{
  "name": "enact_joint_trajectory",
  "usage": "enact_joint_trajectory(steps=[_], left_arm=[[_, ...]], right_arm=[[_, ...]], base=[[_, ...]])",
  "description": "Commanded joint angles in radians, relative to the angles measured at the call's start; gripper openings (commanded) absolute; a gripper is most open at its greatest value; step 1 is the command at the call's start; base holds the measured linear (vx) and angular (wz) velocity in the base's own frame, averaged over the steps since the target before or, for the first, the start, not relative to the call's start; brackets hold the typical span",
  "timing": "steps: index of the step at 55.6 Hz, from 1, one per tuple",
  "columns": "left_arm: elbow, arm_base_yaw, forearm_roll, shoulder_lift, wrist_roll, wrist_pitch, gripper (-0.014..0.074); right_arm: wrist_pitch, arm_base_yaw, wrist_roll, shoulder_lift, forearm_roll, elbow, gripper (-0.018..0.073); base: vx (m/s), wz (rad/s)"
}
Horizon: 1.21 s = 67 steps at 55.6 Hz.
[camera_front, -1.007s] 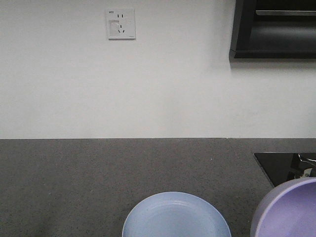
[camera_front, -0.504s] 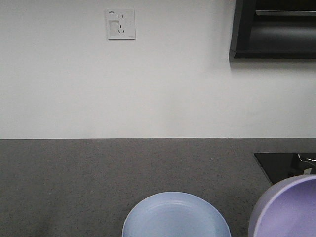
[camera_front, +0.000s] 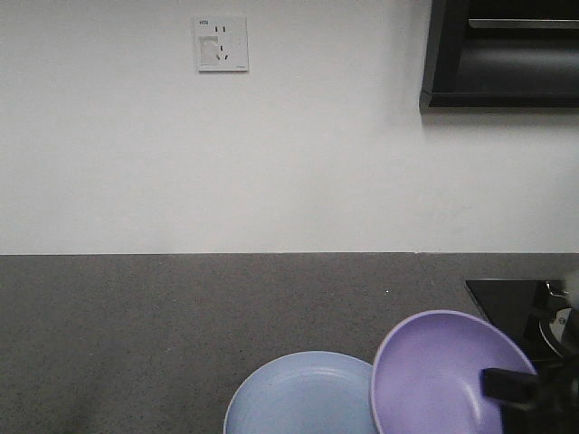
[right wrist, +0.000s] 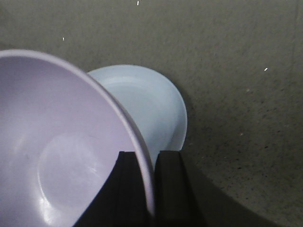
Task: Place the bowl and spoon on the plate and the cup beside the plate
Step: 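Lower the lavender bowl onto the plate and open the right gripper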
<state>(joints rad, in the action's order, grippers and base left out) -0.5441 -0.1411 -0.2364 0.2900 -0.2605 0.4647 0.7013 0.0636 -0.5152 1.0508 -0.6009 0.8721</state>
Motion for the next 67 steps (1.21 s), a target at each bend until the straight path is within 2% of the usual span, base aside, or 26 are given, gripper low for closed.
enact_joint_trajectory(steps=[1,10,14,21,33,51,58,67], left_arm=[[-0.036,-0.006,-0.017,0.01,0.001,-0.092,0.0],[-0.036,-0.006,-0.017,0.01,0.001,-0.091,0.0],[-0.036,-0.006,-0.017,0.01,0.001,-0.09,0.0],[-0.036,-0.006,-0.017,0.01,0.002,-0.089,0.0],[-0.036,-0.006,-0.017,0.01,0.002,-0.089,0.0],[-0.036,-0.006,-0.017,0.01,0.003,-0.089,0.0],[-0.036,-0.006,-0.017,0.01,0.004,-0.091,0.0],[-0.036,-0.006,-0.017,0.01,0.004,-0.09,0.0]], right_arm=[[0.024,0.014,0.001,0.152,-0.028,0.145,-0.0008],[0.04,0.122,0.027,0.379,-0.006,0.299,-0.0008],[0.042,0.184,0.074,0.479,0.051,0.372,-0.0008],[0.071,0.24,0.191,0.621,0.154,0.5,-0.0008],[0.123,0.241,0.21,0.724,0.206,0.634,-0.0008],[0.1,0.241,0.189,0.782,0.194,0.636,0.0002],[0.113,0.241,0.157,0.802,0.161,0.636,0.0046],[0.125,0.241,0.095,0.809,0.129,0.636,0.0176]], base=[[0.0,0.0],[0.0,0.0],[0.0,0.0],[0.0,0.0],[0.0,0.0],[0.0,0.0],[0.0,0.0],[0.0,0.0]])
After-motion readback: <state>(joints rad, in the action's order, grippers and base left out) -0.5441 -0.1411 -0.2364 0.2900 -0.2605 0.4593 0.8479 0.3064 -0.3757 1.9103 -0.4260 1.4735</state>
